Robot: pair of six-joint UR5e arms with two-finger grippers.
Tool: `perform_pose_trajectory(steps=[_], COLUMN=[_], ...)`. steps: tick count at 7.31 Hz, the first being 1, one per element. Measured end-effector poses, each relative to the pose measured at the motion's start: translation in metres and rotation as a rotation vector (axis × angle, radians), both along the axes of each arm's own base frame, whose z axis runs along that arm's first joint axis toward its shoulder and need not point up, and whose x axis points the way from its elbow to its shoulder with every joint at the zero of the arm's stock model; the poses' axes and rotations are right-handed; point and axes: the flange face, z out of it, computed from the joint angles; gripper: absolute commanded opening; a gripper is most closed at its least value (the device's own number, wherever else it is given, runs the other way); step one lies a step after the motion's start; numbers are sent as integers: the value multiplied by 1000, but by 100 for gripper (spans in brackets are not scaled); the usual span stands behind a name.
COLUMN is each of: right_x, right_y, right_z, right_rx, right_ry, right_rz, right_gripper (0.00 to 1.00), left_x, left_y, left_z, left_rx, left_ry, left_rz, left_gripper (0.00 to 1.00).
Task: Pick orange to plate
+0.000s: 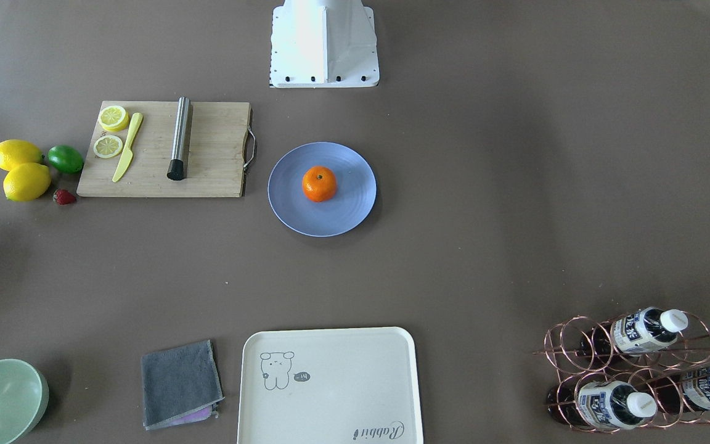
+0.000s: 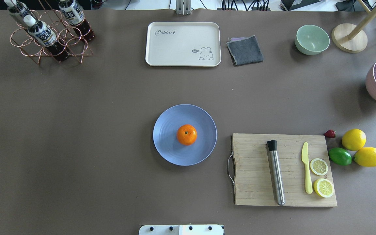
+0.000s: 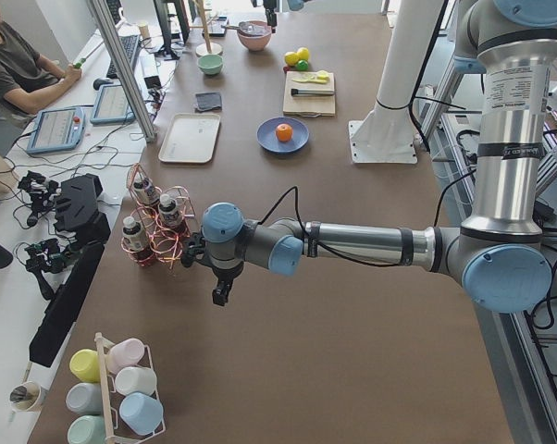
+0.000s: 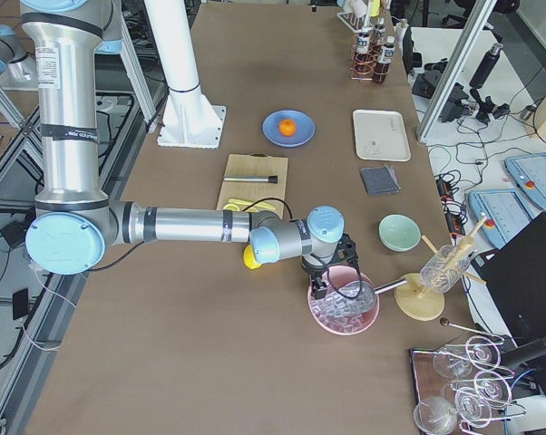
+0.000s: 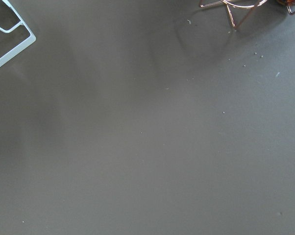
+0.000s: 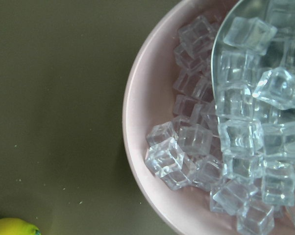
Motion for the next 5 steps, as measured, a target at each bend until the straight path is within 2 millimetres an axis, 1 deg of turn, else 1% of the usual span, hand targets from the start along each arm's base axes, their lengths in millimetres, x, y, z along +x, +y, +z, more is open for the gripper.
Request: perform_pose_trajectory(steps=[2, 5], right_x=[0, 0], right_y=[0, 0], right_z=[-1, -1], right_rx=[-2, -2], right_ry=[-4, -6], right_rz=[1, 1], right_gripper=[100, 100], left_x=[5, 5], left_y=[0, 1], left_z=[5, 7], left_rx=[13, 21], left_ry=[-3, -4], left_rz=[8, 8], left_gripper=[98, 98])
